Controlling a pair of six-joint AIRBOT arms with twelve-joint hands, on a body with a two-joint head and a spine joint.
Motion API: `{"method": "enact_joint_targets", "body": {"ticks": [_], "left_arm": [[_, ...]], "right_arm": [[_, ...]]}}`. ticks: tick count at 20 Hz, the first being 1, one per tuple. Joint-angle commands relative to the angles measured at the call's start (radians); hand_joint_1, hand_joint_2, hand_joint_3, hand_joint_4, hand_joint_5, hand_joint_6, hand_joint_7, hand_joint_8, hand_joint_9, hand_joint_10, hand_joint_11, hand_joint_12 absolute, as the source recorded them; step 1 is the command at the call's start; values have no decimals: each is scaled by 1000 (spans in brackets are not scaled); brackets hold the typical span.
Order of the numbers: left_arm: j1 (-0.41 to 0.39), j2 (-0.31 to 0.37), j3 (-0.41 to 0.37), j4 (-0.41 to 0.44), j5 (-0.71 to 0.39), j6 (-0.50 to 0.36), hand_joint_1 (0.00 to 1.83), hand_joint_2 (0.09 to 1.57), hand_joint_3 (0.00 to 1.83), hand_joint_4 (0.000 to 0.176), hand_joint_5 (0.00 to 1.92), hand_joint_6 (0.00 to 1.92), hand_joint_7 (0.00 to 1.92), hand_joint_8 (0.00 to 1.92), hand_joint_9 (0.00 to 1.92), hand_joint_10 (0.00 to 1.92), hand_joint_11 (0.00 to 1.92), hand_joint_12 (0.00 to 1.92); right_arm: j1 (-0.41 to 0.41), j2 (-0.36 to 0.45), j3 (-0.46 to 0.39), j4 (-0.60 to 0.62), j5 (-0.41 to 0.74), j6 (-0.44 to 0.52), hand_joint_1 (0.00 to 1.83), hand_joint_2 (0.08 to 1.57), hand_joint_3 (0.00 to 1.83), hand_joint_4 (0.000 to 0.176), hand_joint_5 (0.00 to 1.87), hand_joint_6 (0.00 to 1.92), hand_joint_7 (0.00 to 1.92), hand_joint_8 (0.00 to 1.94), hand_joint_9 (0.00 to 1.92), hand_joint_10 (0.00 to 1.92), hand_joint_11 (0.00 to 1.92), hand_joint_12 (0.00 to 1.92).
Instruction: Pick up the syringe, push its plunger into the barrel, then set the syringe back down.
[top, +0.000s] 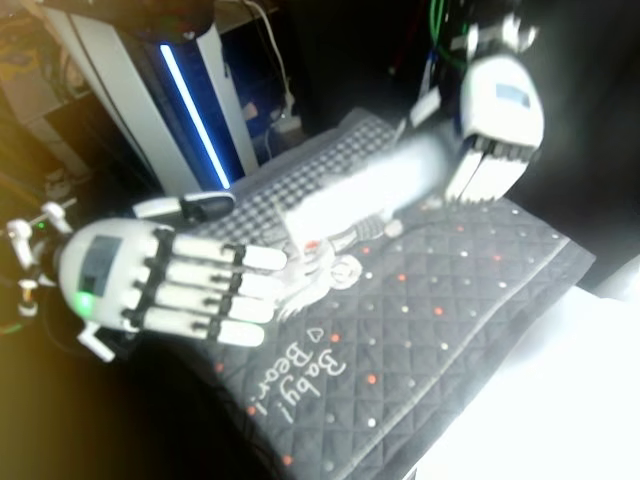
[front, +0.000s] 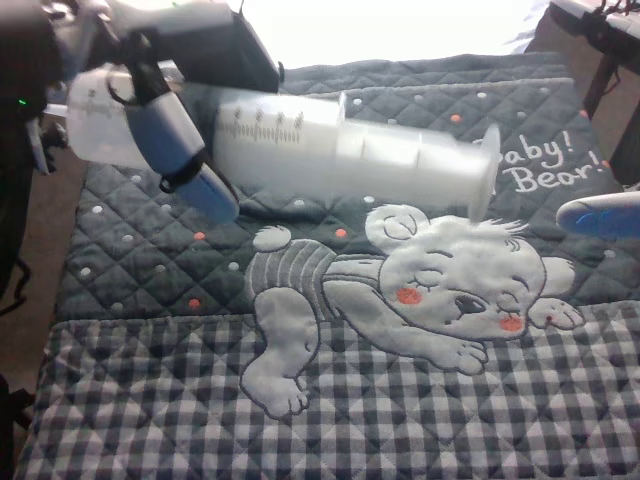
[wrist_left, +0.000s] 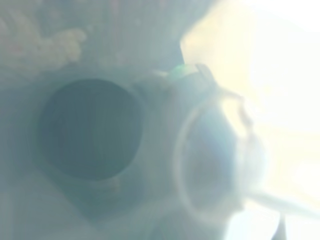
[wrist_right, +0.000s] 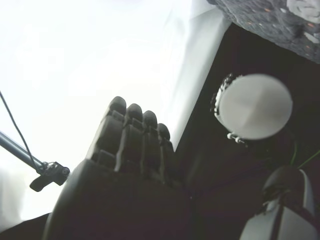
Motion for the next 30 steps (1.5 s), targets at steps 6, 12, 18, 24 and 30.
{"method": "enact_joint_targets", "body": {"ticks": [6,12,18,24,30], "left_arm": [[21,-60,44,259,-11,-242,1494,1120,81,109,1137,1921,1327,1921,1411,1921,1405,1921],[41,-64,40,382,6,-295,1439,1128,31,136,865,1921,957,1921,1039,1921,1078,1921],[39,-60,19,483,7,-341,1052,1049,0,0,704,704,651,822,613,1052,490,1385],[40,-60,12,494,-19,-363,1024,796,0,0,330,0,341,0,356,0,183,494],[38,-59,19,474,2,-363,1219,1130,0,9,970,966,915,1159,882,995,644,1486]], "right_arm": [[20,7,-9,7,127,4,429,720,0,0,53,0,105,0,99,1,56,11],[21,7,-10,3,132,4,613,700,0,0,15,3,95,3,32,1,17,7],[21,7,-10,0,132,4,622,707,0,0,10,0,88,0,21,0,15,5],[25,8,-10,-2,136,4,622,690,0,0,32,7,107,6,41,8,30,10],[26,12,-14,-2,140,4,610,689,0,0,36,4,111,2,60,8,37,10]]}}
